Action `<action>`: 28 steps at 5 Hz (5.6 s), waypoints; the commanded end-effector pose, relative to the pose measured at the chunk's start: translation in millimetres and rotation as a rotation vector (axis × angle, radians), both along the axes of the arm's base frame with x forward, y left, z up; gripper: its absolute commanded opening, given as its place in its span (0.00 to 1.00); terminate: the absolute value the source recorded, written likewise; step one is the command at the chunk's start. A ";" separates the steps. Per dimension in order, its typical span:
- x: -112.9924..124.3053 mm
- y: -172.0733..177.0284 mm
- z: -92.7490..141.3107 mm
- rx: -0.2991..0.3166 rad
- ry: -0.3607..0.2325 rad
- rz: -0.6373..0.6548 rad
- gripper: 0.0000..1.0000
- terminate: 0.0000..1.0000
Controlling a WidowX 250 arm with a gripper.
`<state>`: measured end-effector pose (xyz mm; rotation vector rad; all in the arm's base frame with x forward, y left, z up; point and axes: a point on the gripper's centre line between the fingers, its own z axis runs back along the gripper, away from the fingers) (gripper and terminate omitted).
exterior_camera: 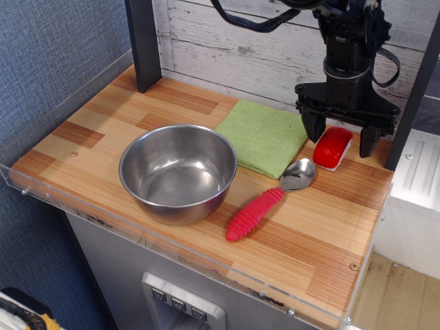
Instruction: Pick the bowl and put near the wall
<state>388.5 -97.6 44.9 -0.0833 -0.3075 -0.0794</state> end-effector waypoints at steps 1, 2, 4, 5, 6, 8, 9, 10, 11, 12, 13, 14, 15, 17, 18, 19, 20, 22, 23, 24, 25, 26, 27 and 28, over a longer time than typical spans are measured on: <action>0.0 0.0 0.0 0.000 0.000 0.000 1.00 0.00; -6.9 12.8 20.9 -0.017 -0.058 0.008 1.00 0.00; -43.7 36.1 79.4 -0.036 -0.213 -0.002 1.00 0.00; -60.0 45.6 79.1 -0.043 -0.170 -0.053 1.00 0.00; -77.7 59.6 43.7 0.001 -0.028 -0.082 1.00 0.00; -94.2 98.3 -15.4 0.058 0.110 -0.094 1.00 0.00; -90.1 97.3 -17.6 0.070 0.129 -0.102 1.00 0.00; -92.0 97.0 -9.4 0.060 0.068 -0.132 0.00 0.00; -89.0 100.9 -10.7 0.057 0.077 -0.126 0.00 0.00; -86.2 100.4 -11.5 0.054 0.092 -0.113 0.00 0.00; -84.5 99.2 -11.5 0.066 0.105 -0.095 0.00 0.00; -87.2 103.8 -1.4 0.091 0.102 -0.035 0.00 0.00; -94.4 121.8 26.2 0.116 0.065 0.075 0.00 0.00; -76.0 123.0 72.8 0.194 0.054 0.146 0.00 0.00; -34.1 89.2 68.4 0.203 0.064 0.013 0.00 0.00; -8.9 51.3 57.5 0.151 -0.007 -0.072 0.00 0.00; 4.7 23.0 40.9 0.101 -0.025 -0.024 0.00 0.00; 10.7 25.5 12.0 0.118 0.035 0.015 0.00 0.00; 13.9 36.3 14.1 0.125 0.047 0.029 0.00 0.00; 9.3 46.3 31.1 0.116 0.003 0.041 0.00 0.00; 3.8 56.3 44.2 0.099 -0.034 0.055 0.00 0.00; 1.4 60.8 52.1 0.092 -0.052 0.057 0.00 0.00; -0.4 62.7 55.5 0.086 -0.063 0.062 0.00 0.00; 1.7 62.5 47.6 0.085 -0.046 0.060 0.00 0.00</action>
